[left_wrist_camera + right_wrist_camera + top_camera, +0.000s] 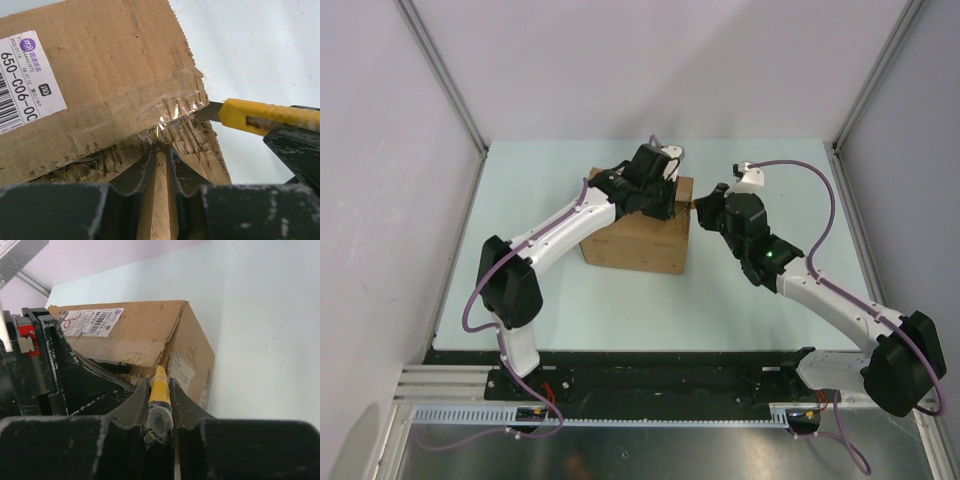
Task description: Unpack the express box
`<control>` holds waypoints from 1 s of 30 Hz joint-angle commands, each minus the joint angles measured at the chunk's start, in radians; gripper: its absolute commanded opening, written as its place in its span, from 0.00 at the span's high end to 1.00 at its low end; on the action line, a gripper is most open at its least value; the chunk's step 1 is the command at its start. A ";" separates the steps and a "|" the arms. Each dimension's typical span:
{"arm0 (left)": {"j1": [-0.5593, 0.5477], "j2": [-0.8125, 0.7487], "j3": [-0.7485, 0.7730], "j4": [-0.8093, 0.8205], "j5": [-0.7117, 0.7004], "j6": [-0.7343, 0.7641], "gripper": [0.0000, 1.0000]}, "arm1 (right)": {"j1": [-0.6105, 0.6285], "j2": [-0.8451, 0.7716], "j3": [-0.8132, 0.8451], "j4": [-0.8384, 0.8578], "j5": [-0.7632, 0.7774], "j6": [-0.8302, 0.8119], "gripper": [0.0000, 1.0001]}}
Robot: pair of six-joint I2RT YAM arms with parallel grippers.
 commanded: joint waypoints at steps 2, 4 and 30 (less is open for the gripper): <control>0.017 0.038 0.010 -0.082 -0.069 0.018 0.80 | 0.007 0.028 0.042 0.045 0.052 0.007 1.00; 0.018 0.038 0.009 -0.082 -0.069 0.018 0.80 | 0.005 0.036 0.045 0.038 0.055 0.009 1.00; 0.037 0.061 0.041 -0.117 -0.064 -0.010 0.80 | -0.004 -0.105 0.045 -0.265 -0.159 0.067 1.00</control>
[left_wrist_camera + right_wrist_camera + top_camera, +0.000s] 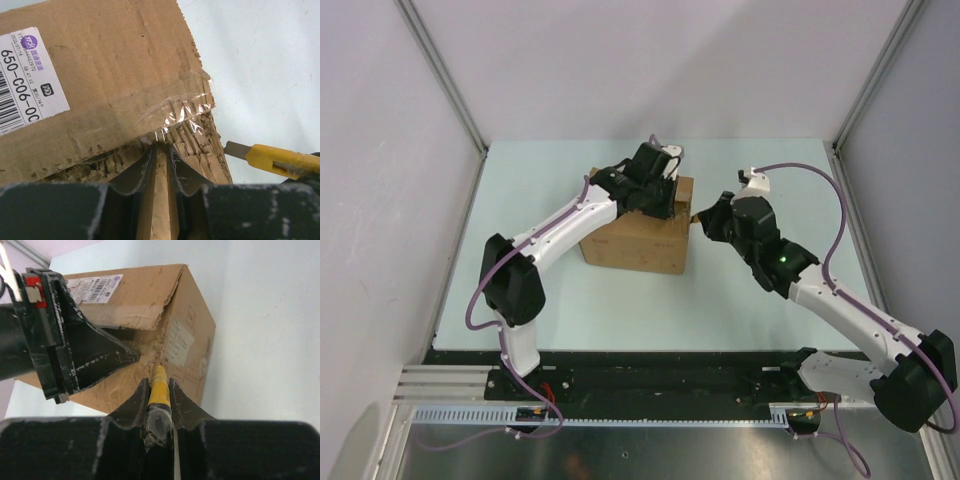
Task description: Unpack the express box
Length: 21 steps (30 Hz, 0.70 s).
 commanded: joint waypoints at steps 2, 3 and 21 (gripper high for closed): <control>0.031 0.035 0.012 -0.079 -0.061 0.010 0.80 | -0.026 -0.032 0.029 -0.073 -0.106 0.036 1.00; 0.031 0.030 0.014 -0.079 -0.055 0.010 0.79 | -0.035 -0.037 0.029 -0.069 -0.101 0.040 1.00; 0.031 -0.189 0.084 -0.078 -0.057 0.043 0.57 | -0.492 0.286 0.029 -0.115 -0.600 0.207 1.00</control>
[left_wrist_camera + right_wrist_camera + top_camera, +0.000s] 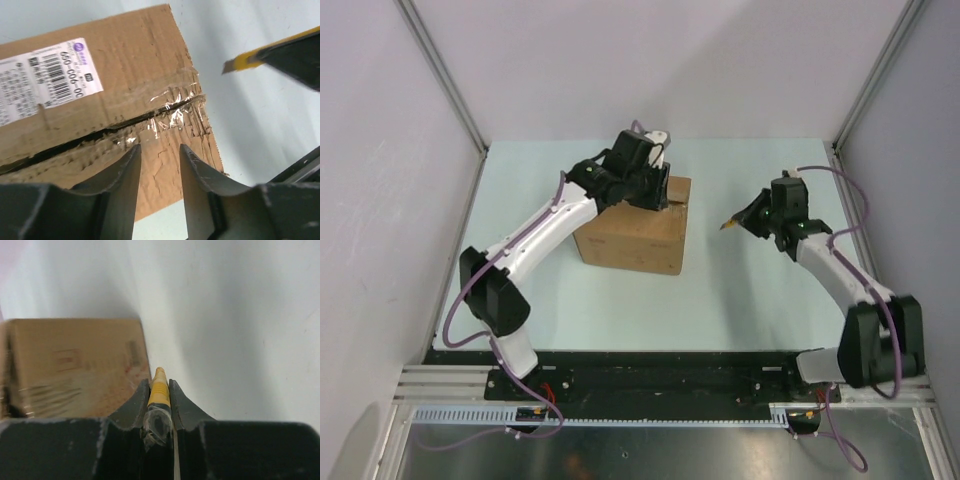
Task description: Unpack the express box
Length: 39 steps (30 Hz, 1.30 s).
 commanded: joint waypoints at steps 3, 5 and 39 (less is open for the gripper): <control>0.009 -0.099 0.056 -0.013 -0.109 0.029 0.51 | -0.054 0.215 0.021 0.004 -0.351 0.048 0.95; 0.009 -0.098 0.047 -0.012 -0.150 0.037 0.50 | -0.062 0.261 0.021 0.007 -0.402 0.063 0.88; 0.376 -0.506 -0.597 0.005 -0.445 -0.370 0.93 | 0.115 0.270 0.407 0.173 -0.007 -0.217 0.33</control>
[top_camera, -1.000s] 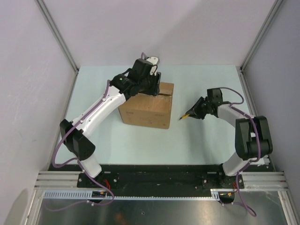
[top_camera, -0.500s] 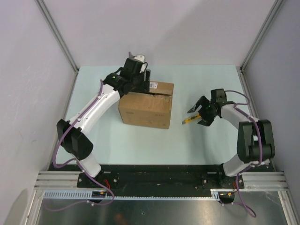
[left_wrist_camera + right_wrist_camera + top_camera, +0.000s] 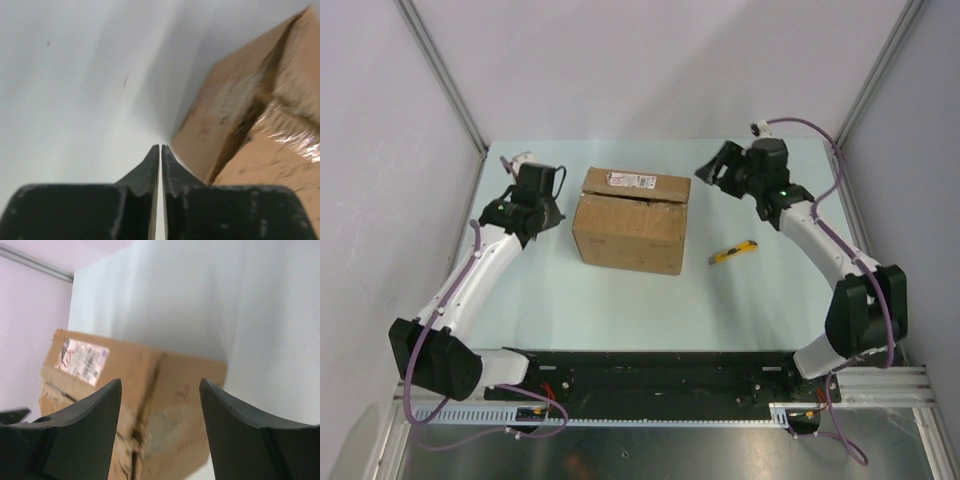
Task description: Unpack the express box
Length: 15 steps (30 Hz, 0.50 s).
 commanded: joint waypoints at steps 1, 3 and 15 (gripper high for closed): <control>-0.010 -0.060 -0.130 0.012 -0.004 -0.125 0.97 | 0.049 0.136 0.163 0.089 0.221 -0.131 0.36; -0.012 -0.084 -0.187 0.023 0.057 -0.137 1.00 | 0.027 0.216 0.250 0.095 0.231 -0.079 0.41; -0.162 -0.142 -0.374 0.275 0.235 -0.039 0.87 | 0.082 0.715 0.800 -0.196 -0.033 -0.285 0.70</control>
